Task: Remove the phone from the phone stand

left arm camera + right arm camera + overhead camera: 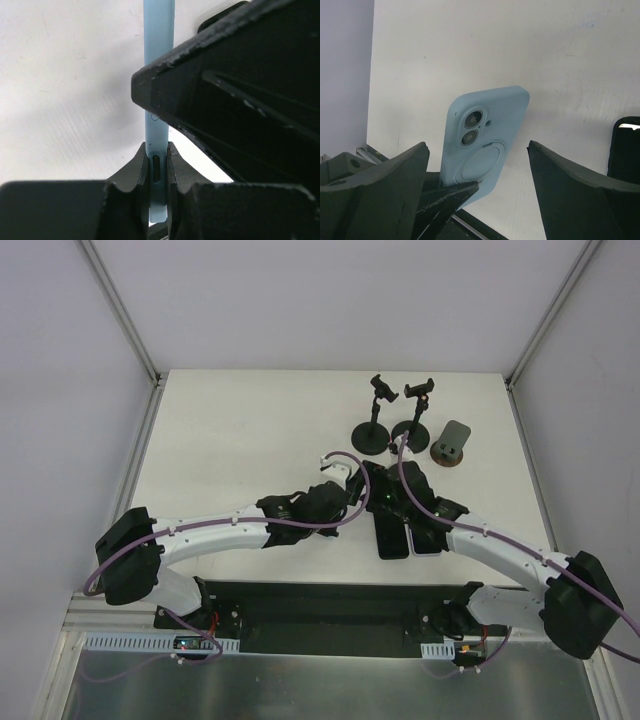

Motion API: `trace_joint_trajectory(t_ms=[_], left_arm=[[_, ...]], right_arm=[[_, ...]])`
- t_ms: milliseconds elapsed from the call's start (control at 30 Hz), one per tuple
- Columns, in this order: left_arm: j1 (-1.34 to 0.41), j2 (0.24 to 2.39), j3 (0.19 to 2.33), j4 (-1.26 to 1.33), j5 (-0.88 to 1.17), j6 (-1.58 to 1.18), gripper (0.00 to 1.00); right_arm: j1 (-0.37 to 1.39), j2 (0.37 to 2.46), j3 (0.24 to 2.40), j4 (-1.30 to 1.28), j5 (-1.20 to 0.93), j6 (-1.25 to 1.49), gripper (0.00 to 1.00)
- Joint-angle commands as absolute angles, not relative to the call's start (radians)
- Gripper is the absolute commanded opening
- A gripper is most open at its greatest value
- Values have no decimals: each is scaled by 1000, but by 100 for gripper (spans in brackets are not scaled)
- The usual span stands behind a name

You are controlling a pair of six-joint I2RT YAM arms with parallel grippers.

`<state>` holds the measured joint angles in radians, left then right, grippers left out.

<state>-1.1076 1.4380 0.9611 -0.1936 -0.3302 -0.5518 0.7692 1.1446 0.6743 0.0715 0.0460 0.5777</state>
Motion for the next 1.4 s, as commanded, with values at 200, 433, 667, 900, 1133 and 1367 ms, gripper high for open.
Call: trace_joint_trajectory(t_ms=[200, 433, 667, 900, 1133, 1367], left_arm=[[-1135, 1417, 1008, -152, -399, -546, 0], [-1138, 1405, 996, -152, -387, -520, 0], [-1138, 1401, 986, -147, -379, -511, 11], [-1138, 1393, 971, -118, -325, -492, 57], [-1135, 1321, 917, -71, -298, -477, 79], [-1039, 1184, 838, -71, -232, -503, 89]], right_arm=[[770, 1233, 704, 187, 29, 635, 72], [769, 1255, 710, 199, 8, 632, 39], [762, 1232, 704, 201, -23, 627, 6], [739, 1229, 686, 216, -46, 623, 1], [715, 1226, 660, 239, -110, 598, 1], [658, 1242, 641, 241, -271, 548, 1]])
